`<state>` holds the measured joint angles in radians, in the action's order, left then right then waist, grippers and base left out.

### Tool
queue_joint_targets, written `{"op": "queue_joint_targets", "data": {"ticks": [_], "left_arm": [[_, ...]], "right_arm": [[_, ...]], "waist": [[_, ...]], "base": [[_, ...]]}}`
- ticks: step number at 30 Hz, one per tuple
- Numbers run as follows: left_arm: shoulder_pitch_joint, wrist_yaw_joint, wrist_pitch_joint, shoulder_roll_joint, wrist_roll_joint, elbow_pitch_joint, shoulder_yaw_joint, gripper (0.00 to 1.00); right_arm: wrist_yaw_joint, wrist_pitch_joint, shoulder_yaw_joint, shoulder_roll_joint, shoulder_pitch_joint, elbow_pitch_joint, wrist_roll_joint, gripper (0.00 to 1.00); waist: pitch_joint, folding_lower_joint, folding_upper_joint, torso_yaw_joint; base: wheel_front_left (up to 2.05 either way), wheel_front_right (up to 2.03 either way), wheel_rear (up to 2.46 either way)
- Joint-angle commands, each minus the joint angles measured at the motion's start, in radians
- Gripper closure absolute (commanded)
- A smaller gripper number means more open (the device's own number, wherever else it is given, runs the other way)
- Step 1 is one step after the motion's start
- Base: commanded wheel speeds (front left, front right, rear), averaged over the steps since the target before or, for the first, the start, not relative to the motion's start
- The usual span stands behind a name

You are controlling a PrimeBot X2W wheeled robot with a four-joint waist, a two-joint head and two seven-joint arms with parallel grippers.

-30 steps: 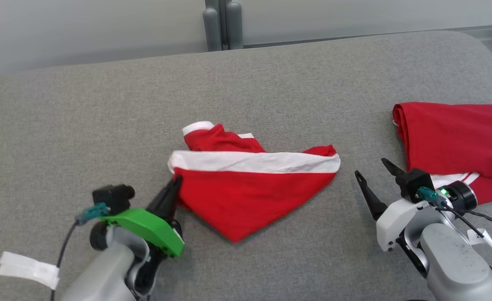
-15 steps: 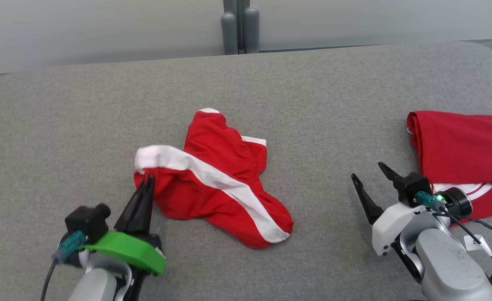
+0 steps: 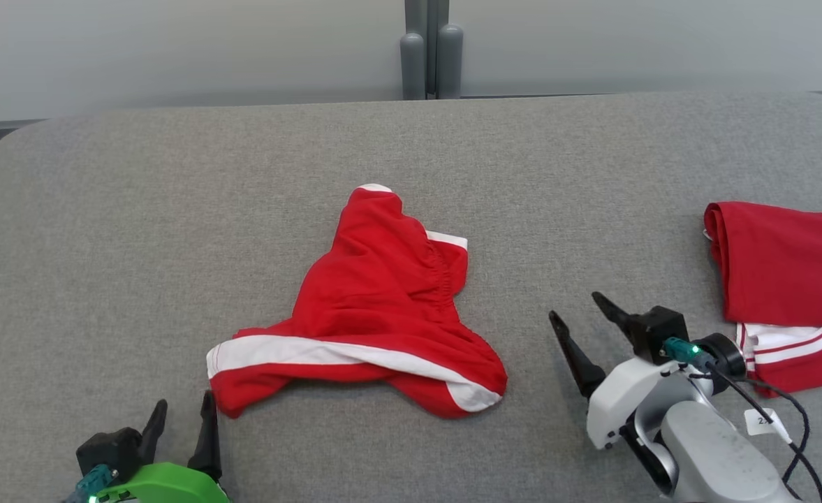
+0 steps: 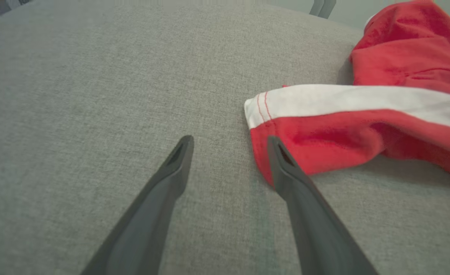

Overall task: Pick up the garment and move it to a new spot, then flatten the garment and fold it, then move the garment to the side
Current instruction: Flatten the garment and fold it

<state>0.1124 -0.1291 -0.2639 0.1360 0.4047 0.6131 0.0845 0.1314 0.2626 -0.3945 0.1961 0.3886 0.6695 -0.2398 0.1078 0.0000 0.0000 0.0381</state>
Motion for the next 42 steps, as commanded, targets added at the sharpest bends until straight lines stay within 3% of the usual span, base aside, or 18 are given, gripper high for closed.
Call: {"op": "queue_joint_targets", "data": {"ticks": [1,11,23,24,25,29,35,39,40,41,42], "left_arm": [[-0.013,-0.003,0.001,-0.01,-0.025,-0.016,-0.016,0.0],[0.003,-0.003,0.001,-0.064,-0.106,-0.136,-0.003,0.0],[-0.022,-0.002,0.001,-0.078,-0.101,-0.196,0.029,0.0],[-0.02,-0.002,0.001,-0.078,-0.099,-0.2,0.031,0.0],[-0.014,-0.002,0.001,-0.079,-0.098,-0.207,0.038,0.0],[-0.006,-0.002,0.0,-0.081,-0.095,-0.222,0.052,0.0],[0.0,-0.002,0.0,-0.083,-0.091,-0.228,0.076,0.0],[0.002,-0.002,0.0,-0.083,-0.088,-0.22,0.092,0.0],[0.003,-0.002,0.0,-0.084,-0.086,-0.216,0.099,0.0],[0.005,-0.002,0.0,-0.084,-0.085,-0.213,0.106,0.0],[0.006,-0.002,0.0,-0.084,-0.081,-0.21,0.112,0.0]], "right_arm": [[-0.002,0.003,-0.015,-0.006,-0.015,-0.011,-0.024,0.0],[-0.002,0.001,-0.196,-0.021,0.03,0.059,-0.299,0.0],[-0.002,0.0,-0.431,0.043,0.063,0.06,-0.509,0.0],[-0.002,-0.002,-0.452,0.048,0.067,0.064,-0.522,0.55],[-0.002,-0.004,-0.484,0.062,0.084,0.071,-0.537,1.0],[-0.002,0.001,-0.464,0.101,0.136,0.101,-0.538,1.0],[-0.002,0.002,-0.316,0.157,0.194,0.137,-0.466,1.0],[-0.002,0.002,-0.249,0.159,0.215,0.18,-0.389,1.0],[-0.002,0.002,-0.234,0.15,0.219,0.195,-0.365,0.95],[-0.002,0.002,-0.211,0.138,0.222,0.206,-0.352,0.52],[-0.002,0.002,-0.185,0.127,0.224,0.214,-0.338,0.0]], "waist": [[-0.005,0.0,0.0,0.013],[0.018,0.0,0.0,0.106],[0.019,0.0,0.0,0.145],[0.019,0.0,0.0,0.145],[0.019,0.0,0.0,0.146],[0.018,0.0,0.0,0.149],[0.021,0.0,0.0,0.146],[0.023,0.0,0.0,0.147],[0.023,0.0,0.0,0.148],[0.023,0.0,0.0,0.149],[0.022,0.0,0.0,0.149]], "base": [[0.0,0.0,0.0],[0.0,0.0,0.0],[0.0,0.0,0.0],[0.0,0.0,0.0],[0.0,0.0,0.0],[0.0,0.0,0.0],[0.0,0.0,0.0],[0.0,0.0,0.0],[0.0,0.0,0.0],[0.0,0.0,0.0],[0.0,0.0,0.0]]}}
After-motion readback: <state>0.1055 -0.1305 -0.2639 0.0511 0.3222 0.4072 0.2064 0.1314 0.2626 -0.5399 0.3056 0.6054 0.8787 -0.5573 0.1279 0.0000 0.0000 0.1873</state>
